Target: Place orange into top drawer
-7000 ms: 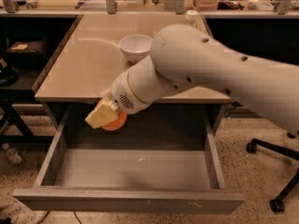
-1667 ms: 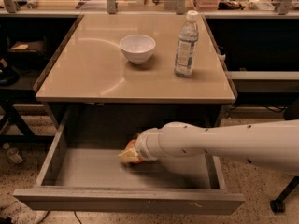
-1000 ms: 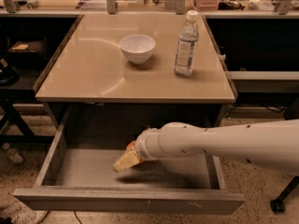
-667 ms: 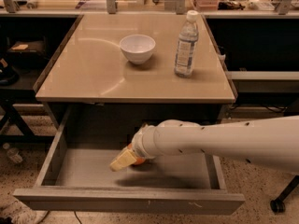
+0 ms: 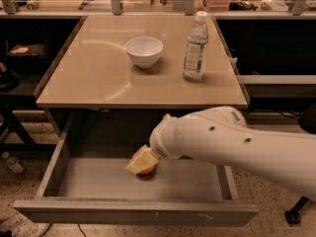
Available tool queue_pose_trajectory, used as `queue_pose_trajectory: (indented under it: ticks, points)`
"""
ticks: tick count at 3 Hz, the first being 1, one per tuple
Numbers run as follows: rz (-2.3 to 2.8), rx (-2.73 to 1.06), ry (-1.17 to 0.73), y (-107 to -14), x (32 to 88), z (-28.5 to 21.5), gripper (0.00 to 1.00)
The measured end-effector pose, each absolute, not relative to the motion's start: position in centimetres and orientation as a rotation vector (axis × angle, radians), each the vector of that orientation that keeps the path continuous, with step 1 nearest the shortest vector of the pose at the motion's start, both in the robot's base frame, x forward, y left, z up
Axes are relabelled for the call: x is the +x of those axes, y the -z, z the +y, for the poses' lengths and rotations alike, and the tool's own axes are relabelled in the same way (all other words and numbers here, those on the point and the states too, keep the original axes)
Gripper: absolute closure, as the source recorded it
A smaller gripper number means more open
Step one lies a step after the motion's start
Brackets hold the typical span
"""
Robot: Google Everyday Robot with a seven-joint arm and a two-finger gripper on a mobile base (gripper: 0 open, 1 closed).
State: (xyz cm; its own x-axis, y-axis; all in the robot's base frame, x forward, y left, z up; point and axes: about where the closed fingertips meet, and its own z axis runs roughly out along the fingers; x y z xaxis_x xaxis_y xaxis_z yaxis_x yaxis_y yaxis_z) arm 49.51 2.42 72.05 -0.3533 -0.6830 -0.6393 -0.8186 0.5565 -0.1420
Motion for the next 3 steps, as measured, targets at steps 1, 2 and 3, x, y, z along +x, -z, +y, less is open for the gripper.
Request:
queue_pose_trajectory:
  ticks: [1, 2, 3]
  points:
    - [2.143, -1.114, -0.076, -79.6, 48.2, -3.3, 0.0]
    - [2.149, -0.94, 0.126, -88.9, 47.4, -8.6, 0.0]
    - [2.174, -0.862, 0.197, -90.8, 47.9, -10.7, 0.0]
